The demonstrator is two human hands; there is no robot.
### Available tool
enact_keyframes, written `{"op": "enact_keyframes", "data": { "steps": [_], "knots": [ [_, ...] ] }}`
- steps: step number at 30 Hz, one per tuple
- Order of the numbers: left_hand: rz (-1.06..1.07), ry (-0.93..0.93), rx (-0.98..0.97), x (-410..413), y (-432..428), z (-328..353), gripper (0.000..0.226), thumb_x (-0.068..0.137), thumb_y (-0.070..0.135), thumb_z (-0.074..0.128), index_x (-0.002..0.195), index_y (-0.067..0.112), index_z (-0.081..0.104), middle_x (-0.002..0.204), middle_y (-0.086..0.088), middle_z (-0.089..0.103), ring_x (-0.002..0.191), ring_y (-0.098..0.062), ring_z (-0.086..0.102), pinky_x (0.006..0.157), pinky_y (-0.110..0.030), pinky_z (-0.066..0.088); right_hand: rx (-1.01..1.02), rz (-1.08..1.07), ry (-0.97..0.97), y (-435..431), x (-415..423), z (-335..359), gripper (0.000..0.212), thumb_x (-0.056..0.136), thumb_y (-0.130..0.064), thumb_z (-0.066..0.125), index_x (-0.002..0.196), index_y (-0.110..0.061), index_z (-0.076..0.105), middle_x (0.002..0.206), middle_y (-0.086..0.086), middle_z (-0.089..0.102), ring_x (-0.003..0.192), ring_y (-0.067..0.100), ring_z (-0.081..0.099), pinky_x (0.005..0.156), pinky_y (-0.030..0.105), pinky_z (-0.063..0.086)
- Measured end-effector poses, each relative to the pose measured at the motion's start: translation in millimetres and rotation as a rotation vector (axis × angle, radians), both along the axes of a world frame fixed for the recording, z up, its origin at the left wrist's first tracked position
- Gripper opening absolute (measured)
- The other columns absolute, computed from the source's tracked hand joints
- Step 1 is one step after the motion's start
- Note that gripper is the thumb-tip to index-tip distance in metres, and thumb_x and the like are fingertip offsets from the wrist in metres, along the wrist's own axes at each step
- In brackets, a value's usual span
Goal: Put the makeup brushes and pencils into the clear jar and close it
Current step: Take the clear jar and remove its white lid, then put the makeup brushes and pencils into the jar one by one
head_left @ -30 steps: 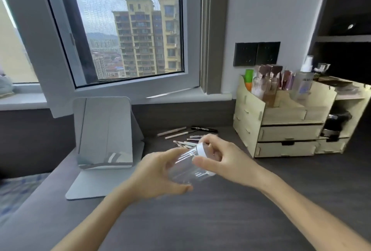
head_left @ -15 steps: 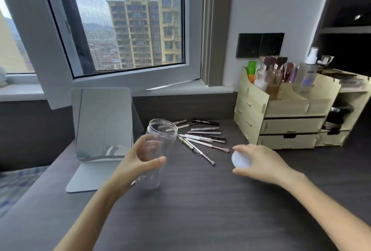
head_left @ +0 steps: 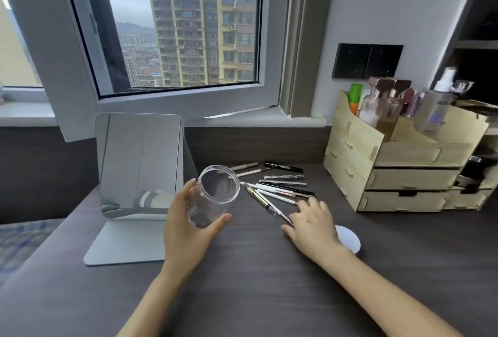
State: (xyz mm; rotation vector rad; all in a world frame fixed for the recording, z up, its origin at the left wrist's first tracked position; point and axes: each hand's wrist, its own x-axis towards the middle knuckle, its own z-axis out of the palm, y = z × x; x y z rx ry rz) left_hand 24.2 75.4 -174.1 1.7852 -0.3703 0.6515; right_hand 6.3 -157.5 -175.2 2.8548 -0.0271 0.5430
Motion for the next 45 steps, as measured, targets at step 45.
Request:
{"op": "enact_keyframes", "data": {
  "steps": [45],
  "knots": [
    [0.211, -0.131, 0.282, 7.8, 7.3, -8.9, 0.077, 0.052, 0.019, 0.089, 0.121, 0.012, 0.055, 0.113, 0.009, 0.049, 0.103, 0.006, 0.036, 0.087, 0.003, 0.020, 0.481, -0.079, 0.023, 35.0, 48.5, -21.7, 0.035, 0.088, -0.043, 0.054, 0.097, -0.012, 0.068, 0.108, 0.009, 0.061, 0.108, 0.029, 0.053, 0.084, 0.035, 0.044]
  ]
}}
